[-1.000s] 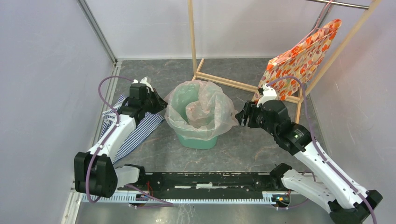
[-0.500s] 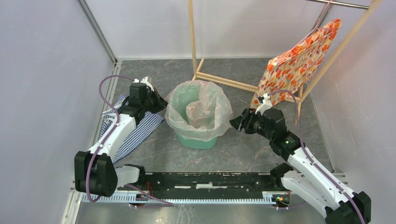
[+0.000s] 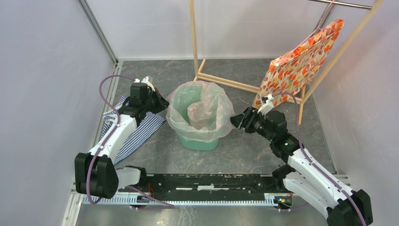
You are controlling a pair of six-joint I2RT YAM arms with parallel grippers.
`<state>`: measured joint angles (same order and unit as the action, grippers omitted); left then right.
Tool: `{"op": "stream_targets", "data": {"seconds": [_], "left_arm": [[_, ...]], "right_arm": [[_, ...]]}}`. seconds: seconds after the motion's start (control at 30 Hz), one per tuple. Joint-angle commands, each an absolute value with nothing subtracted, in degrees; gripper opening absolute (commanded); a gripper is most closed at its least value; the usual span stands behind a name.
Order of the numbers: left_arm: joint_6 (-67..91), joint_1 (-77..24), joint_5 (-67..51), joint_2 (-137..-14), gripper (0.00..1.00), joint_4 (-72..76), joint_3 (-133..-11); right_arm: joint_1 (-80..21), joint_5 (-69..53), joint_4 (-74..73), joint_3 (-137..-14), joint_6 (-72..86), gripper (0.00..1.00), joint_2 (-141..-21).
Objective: Put the trash bags into the trash bin
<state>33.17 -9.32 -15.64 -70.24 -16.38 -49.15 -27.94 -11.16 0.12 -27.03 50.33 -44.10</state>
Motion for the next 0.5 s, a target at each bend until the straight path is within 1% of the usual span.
{"op": "stream_targets", "data": {"seconds": [0.0,0.17,0.27,0.33,0.4,0.43,0.47], "left_arm": [[30.32,-9.09,-17.0,-69.86,0.02,-15.47,-51.33],[30.31,-9.04,-16.96,-69.79,0.02,-14.91,-50.5],[30.73,-9.01,-17.07,-69.82,0.02,-13.66,-49.32],[31.12,-9.05,-17.29,-69.84,0.02,-12.74,-48.34],[31.37,-9.05,-17.43,-69.71,0.02,-11.96,-47.09],[31.45,-9.05,-17.21,-69.58,0.02,-11.71,-46.59],[31.53,-9.05,-17.11,-69.41,0.02,-11.43,-46.08]], "right_arm": [[-27.66,-12.32,3.53,-25.38,50.75,0.75,-45.38],[-27.66,-11.87,5.0,-23.91,49.69,0.77,-46.97],[-27.61,-11.98,8.2,-22.02,50.11,0.71,-47.53],[-27.64,-12.72,11.34,-20.67,50.68,0.62,-47.81],[-27.61,-13.47,14.54,-19.47,51.32,0.5,-47.83],[-27.63,-13.39,15.4,-19.06,51.5,0.43,-47.64],[-27.64,-13.34,15.9,-18.81,51.44,0.33,-47.42]]}}
